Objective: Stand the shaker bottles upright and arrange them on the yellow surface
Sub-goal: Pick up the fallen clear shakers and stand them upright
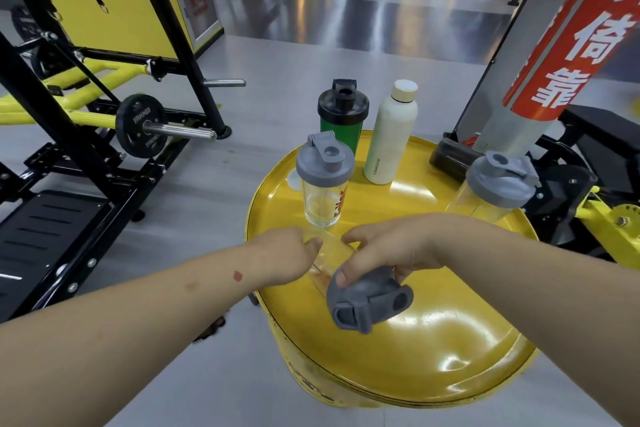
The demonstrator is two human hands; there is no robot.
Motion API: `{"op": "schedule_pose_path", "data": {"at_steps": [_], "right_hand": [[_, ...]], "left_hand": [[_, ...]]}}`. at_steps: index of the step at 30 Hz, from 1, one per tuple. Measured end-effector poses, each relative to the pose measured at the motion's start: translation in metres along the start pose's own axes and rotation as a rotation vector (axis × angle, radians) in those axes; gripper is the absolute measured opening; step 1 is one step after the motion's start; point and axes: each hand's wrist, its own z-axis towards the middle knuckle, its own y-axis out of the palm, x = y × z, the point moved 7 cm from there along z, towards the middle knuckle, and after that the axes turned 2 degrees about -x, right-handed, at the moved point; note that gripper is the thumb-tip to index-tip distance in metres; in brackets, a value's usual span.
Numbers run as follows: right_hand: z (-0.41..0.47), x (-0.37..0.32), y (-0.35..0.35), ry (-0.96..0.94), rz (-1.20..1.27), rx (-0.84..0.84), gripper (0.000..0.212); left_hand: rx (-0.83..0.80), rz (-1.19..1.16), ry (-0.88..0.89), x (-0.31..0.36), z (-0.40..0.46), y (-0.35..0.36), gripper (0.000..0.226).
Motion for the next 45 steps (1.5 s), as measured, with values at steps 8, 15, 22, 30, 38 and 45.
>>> {"op": "schedule_pose_path", "data": {"at_steps": [8,15,22,30,38,45], "right_hand": [[-0.021,0.002,-0.041,0.058,0.117,0.147,0.038],[-0.049,0.001,-0.078,-0.048,0.001,0.331,0.069],[-0.063,-0.009,-0.097,-0.077,-0.478,0.506,0.075],[-0.055,0.011,-0.118,0.062,-0.433,0.796,0.067],[-0.068,0.01,-0.123,-0.074,-0.546,0.603,0.068],[-0.059,0.012,-0.125,-0.083,-0.601,0.673,0.067]], "left_hand": [[-0.009,-0.126,0.5,0.054,-0.01,0.013,0.089],[0.049,-0.326,0.498,0.071,0.026,0.02,0.097],[0.036,-0.532,0.443,0.08,0.044,0.029,0.09],[0.253,-0.628,0.469,0.099,0.033,0.011,0.082],[0.299,-0.604,0.45,0.112,0.041,-0.001,0.089],[0.34,-0.515,0.424,0.116,0.043,-0.008,0.082]]}}
